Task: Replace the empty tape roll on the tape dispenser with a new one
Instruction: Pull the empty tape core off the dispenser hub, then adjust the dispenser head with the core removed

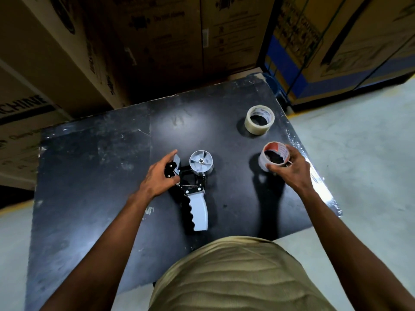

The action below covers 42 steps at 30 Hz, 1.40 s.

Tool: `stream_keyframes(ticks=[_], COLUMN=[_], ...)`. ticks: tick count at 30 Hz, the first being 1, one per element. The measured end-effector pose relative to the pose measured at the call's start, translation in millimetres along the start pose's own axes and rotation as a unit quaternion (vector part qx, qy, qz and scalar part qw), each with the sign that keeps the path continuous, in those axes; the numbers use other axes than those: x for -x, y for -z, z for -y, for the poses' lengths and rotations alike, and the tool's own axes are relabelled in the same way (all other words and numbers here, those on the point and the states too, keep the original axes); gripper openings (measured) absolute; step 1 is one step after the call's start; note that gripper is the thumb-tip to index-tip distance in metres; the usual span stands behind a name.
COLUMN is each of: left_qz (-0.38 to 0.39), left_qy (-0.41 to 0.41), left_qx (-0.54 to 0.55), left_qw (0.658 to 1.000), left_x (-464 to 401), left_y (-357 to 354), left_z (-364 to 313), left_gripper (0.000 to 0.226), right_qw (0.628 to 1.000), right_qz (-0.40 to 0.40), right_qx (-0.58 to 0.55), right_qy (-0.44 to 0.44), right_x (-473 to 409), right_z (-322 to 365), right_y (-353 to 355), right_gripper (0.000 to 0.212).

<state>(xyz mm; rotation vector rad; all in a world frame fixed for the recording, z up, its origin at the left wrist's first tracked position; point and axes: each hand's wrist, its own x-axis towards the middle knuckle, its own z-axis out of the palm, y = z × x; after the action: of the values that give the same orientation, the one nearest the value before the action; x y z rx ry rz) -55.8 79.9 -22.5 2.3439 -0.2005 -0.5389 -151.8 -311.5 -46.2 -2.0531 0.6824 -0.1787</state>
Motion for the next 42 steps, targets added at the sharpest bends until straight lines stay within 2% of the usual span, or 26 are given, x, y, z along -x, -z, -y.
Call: stream_keyframes(ticks=[11, 17, 23, 30, 33, 36, 40, 42], left_qz=[0.006, -0.028, -0.046, -0.083, -0.095, -0.1, -0.107, -0.113], left_qy=[0.01, -0.003, 0.0, -0.005, 0.001, 0.009, 0.007, 0.012], left_qx=[-0.004, -0.002, 0.019, 0.043, 0.054, 0.062, 0.065, 0.063], left_qw=[1.0, 1.0, 0.999, 0.996, 0.994, 0.993, 0.992, 0.992], left_x=[-1, -6, -11, -1, 2, 4, 6, 8], left_y=[-1, -5, -8, -10, -13, -14, -13, -14], left_z=[3, -2, -5, 5, 13, 16, 18, 19], left_gripper=[0.088, 0.081, 0.077, 0.066, 0.053, 0.045, 0.043, 0.041], right_qw=[0.999, 0.999, 0.998, 0.992, 0.985, 0.98, 0.975, 0.972], right_qz=[-0.022, -0.021, -0.033, -0.082, -0.083, -0.056, 0.065, 0.123], right_qx=[0.033, 0.033, 0.033, 0.068, 0.081, 0.064, 0.029, 0.019], right_qy=[-0.012, -0.009, -0.032, 0.071, 0.13, 0.18, 0.212, 0.197], right_x=[3, 4, -2, -9, -8, 6, 41, 59], right_z=[-15, -14, -8, 26, 46, 67, 84, 89], right_y=[6, 6, 5, 6, -5, -30, -78, -98], right_gripper=[0.082, 0.086, 0.104, 0.096, 0.081, 0.065, 0.061, 0.057])
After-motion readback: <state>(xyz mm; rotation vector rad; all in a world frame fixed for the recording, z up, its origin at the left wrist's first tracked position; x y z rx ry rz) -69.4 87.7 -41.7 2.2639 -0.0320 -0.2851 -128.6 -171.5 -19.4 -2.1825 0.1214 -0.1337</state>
